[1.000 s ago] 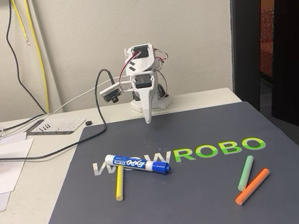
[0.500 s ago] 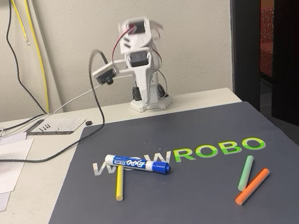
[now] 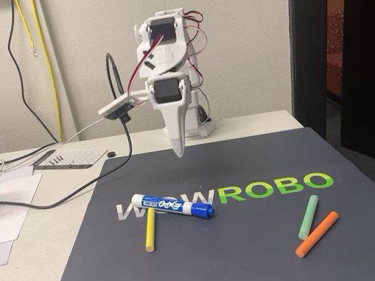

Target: Pick up the blue marker.

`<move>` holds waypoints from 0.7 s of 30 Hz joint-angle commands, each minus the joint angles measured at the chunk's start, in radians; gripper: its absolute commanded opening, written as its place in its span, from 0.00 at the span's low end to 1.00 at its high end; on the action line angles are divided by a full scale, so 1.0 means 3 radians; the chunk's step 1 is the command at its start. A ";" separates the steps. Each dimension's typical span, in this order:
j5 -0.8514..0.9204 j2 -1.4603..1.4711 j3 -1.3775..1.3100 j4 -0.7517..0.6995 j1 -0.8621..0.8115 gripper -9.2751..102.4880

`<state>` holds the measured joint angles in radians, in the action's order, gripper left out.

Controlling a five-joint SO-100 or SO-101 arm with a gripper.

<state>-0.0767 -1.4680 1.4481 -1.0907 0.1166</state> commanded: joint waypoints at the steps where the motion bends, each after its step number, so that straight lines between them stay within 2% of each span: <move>1: -0.0215 0.0056 -0.0164 0.0026 -0.0066 0.08; 6: -0.0348 0.0343 -0.0220 -0.0031 -0.0164 0.09; 14: -0.0133 0.0823 -0.0619 -0.0337 -0.0220 0.14; 21: -0.0118 0.1023 -0.0839 -0.0455 -0.0174 0.28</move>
<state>-0.1197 -1.1628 1.2655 -1.2042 0.0568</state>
